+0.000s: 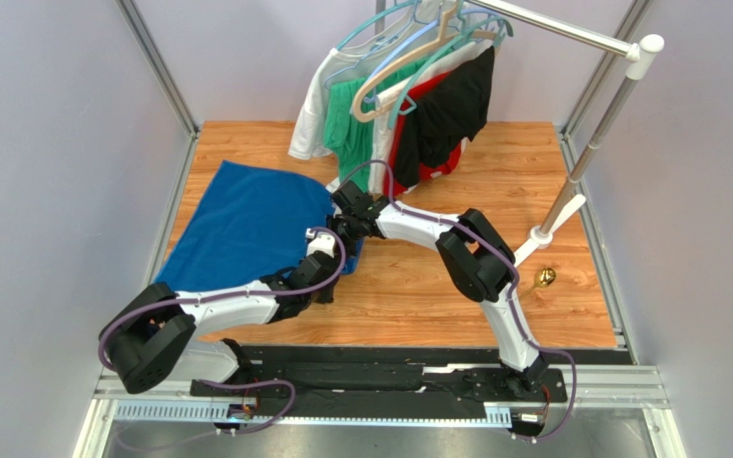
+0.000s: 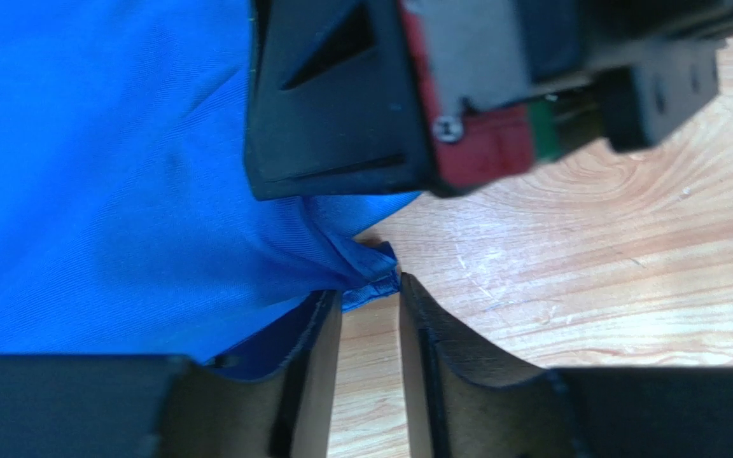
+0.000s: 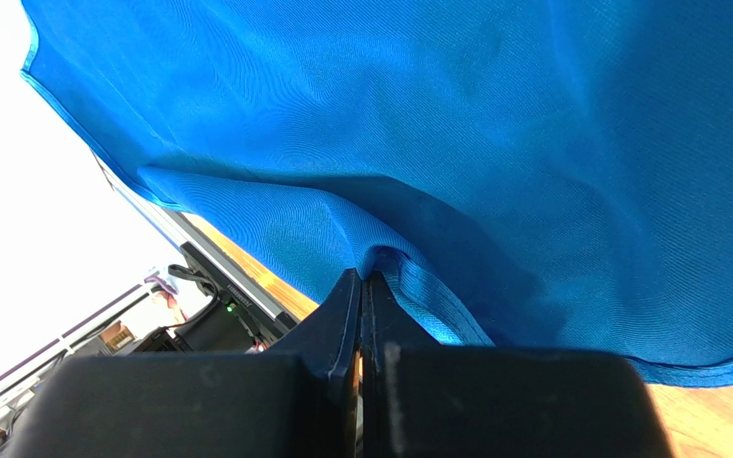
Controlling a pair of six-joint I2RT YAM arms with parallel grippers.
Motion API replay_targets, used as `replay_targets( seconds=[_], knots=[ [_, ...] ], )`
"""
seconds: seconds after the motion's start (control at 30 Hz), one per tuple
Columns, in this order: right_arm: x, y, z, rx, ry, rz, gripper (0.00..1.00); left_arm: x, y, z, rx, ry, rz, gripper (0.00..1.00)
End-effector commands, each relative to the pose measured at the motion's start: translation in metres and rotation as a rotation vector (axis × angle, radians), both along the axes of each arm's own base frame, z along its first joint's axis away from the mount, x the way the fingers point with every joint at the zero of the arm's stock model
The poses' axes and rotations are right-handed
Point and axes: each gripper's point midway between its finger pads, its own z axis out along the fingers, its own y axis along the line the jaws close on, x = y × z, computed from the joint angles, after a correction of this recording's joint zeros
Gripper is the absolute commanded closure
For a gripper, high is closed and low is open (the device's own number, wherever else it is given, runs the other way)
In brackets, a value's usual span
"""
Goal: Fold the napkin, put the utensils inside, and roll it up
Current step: Fold the napkin
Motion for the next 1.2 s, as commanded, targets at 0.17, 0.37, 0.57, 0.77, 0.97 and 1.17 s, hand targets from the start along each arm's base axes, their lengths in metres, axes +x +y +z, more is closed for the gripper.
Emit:
replay_targets(
  seconds=[0.17, 0.37, 0.57, 0.77, 0.97, 1.17],
  knots=[
    [0.001, 0.005, 0.015, 0.045, -0.021, 0.000, 1.00, -0.013, 0.013, -0.019, 0.088, 0.091, 0.040, 0.73],
    [0.001, 0.003, 0.016, 0.049, -0.027, -0.001, 0.99, -0.016, 0.007, -0.025, 0.112, 0.122, -0.007, 0.99],
    [0.011, -0.002, 0.034, 0.074, -0.068, -0.006, 0.85, -0.025, 0.003, -0.007, 0.069, 0.079, -0.047, 1.00],
    [0.025, -0.020, 0.065, 0.103, -0.146, -0.031, 0.50, -0.035, 0.000, 0.019, -0.036, 0.050, -0.075, 1.00],
    [0.032, -0.047, 0.076, 0.097, -0.209, -0.051, 0.41, -0.044, 0.001, 0.044, -0.117, 0.027, -0.093, 1.00],
    [0.031, -0.065, 0.088, 0.072, -0.300, -0.051, 0.39, -0.036, 0.014, 0.079, -0.122, -0.059, -0.041, 1.00]
  ],
)
